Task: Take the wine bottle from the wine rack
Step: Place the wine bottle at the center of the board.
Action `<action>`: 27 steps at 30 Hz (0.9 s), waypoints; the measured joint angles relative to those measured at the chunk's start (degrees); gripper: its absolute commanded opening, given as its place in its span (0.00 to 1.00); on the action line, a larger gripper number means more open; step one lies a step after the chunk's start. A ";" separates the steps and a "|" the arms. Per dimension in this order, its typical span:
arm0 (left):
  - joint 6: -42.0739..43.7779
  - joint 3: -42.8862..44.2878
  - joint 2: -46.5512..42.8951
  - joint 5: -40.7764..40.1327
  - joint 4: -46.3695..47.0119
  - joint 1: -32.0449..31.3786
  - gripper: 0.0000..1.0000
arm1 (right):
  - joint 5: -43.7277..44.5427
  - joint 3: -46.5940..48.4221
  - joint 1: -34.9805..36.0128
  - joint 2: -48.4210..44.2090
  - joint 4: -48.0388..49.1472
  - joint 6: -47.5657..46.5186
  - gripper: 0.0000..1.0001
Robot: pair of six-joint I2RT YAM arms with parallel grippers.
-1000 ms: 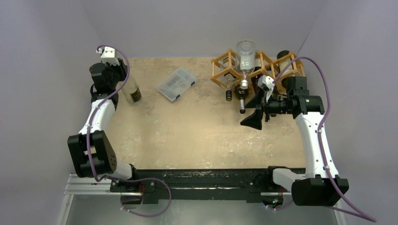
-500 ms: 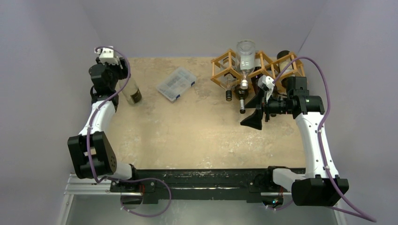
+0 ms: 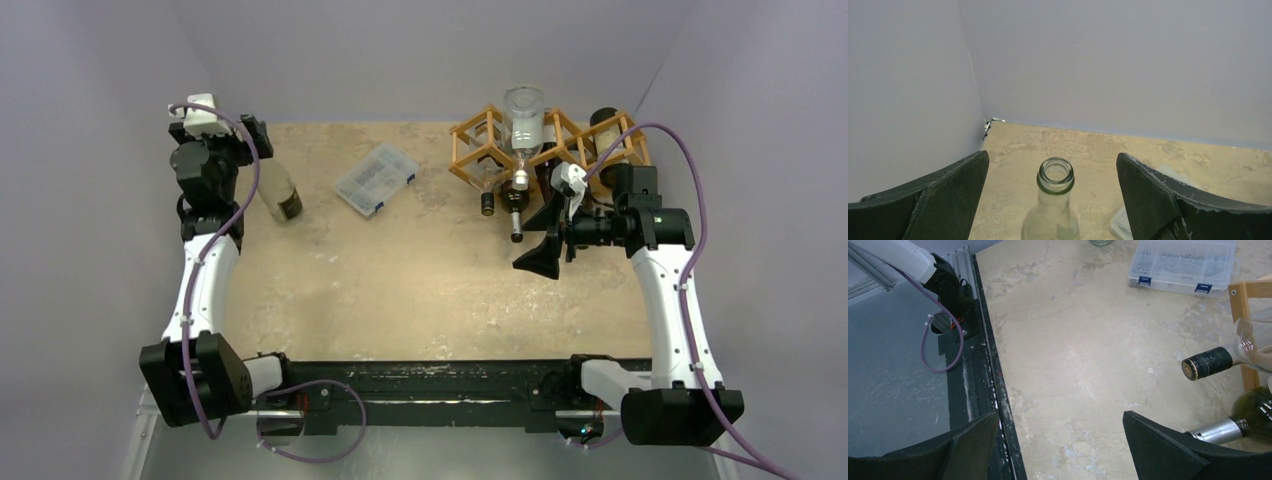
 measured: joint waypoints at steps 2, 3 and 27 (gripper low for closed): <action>-1.46 0.04 -2.14 -1.03 -2.95 0.00 1.00 | 0.00 0.00 0.00 -0.11 0.00 0.00 0.99; -2.47 0.09 -3.28 -1.42 -4.81 0.00 1.00 | 0.00 0.00 -0.02 -0.13 -0.02 0.02 0.99; -22.29 -4.33 -29.03 12.15 -34.21 0.04 1.00 | 5.11 5.57 -0.02 -0.68 5.03 9.38 0.99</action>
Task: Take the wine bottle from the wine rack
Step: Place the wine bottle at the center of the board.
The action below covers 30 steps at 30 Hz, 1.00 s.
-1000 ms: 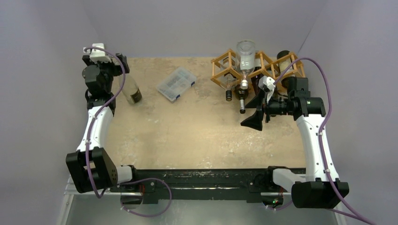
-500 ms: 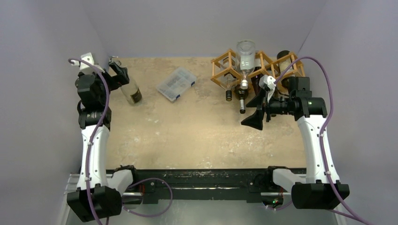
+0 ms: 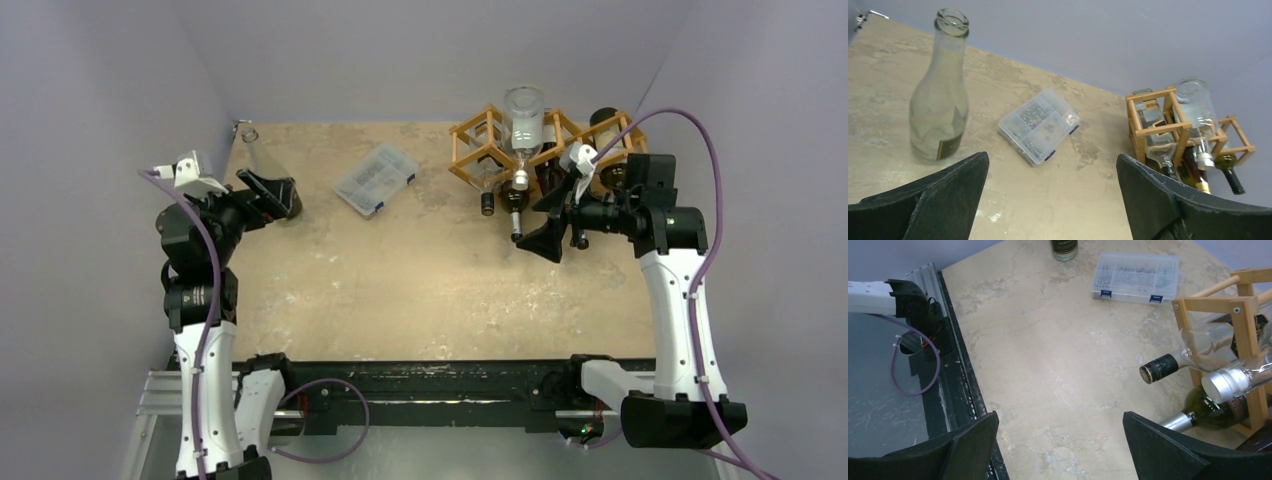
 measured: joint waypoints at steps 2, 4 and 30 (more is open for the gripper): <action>-1.70 -1.20 -1.68 1.79 -0.13 0.00 1.00 | 0.92 0.63 0.00 -0.11 1.07 1.33 0.99; -3.17 -2.16 -2.73 3.34 -0.28 0.00 1.00 | 1.38 1.03 0.00 -0.11 1.99 2.45 0.99; -12.15 -12.22 -2.40 13.27 -3.54 -14.27 1.00 | 21.86 3.32 0.59 9.88 21.16 21.86 0.97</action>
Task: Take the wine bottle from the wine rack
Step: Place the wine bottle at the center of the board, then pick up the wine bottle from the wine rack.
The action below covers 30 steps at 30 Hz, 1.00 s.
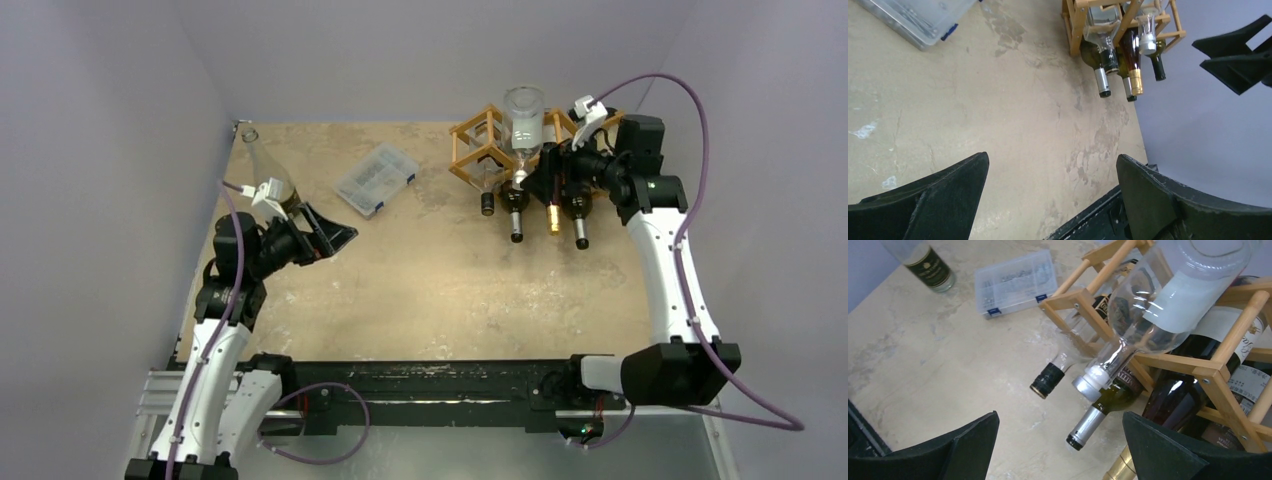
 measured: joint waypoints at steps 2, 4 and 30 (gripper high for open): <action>0.00 -0.31 1.18 -0.59 0.02 -2.14 1.00 | 3.61 0.11 1.29 1.70 1.42 1.51 0.97; -0.09 -1.03 1.62 -1.18 0.07 -3.98 1.00 | 7.67 0.11 3.23 2.99 2.86 3.21 0.97; -3.58 -6.80 0.94 -5.95 1.77 -8.31 1.00 | 39.15 -4.07 14.40 10.95 20.52 26.84 0.69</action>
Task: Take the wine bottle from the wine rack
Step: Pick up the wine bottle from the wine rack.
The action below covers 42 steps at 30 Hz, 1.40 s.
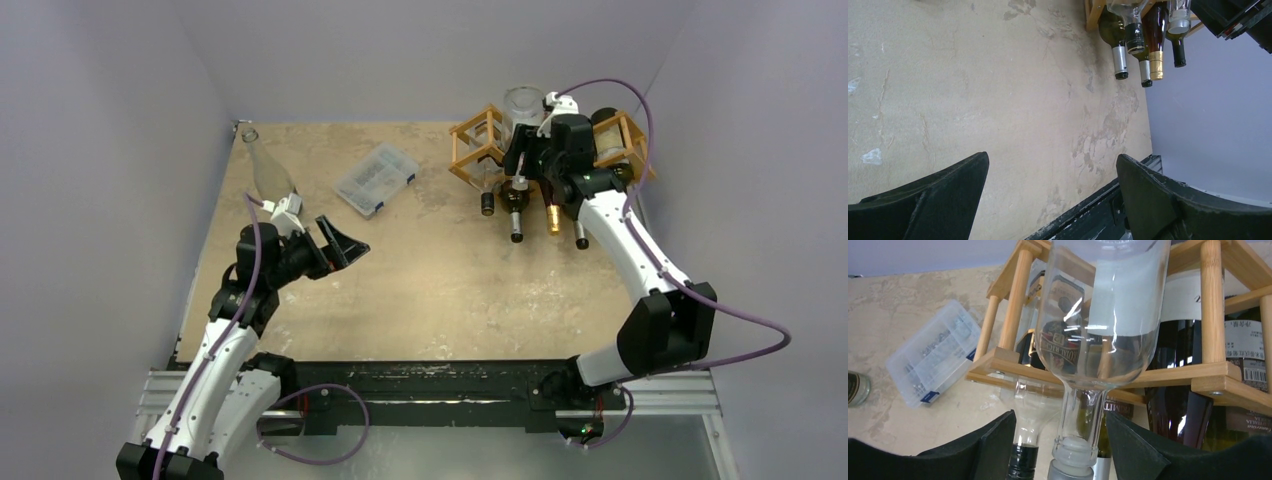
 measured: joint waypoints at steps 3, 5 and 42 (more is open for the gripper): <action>0.02 -0.02 0.02 -0.20 0.02 0.00 1.00 | 0.61 -1.29 0.20 0.13 0.17 0.87 0.68; 0.00 -0.02 0.02 -0.24 0.02 0.00 1.00 | 1.42 -2.01 0.22 0.26 0.28 1.44 0.67; -0.42 -0.96 -1.05 -0.85 0.04 0.00 1.00 | 4.28 -2.32 0.24 5.88 2.99 6.80 0.43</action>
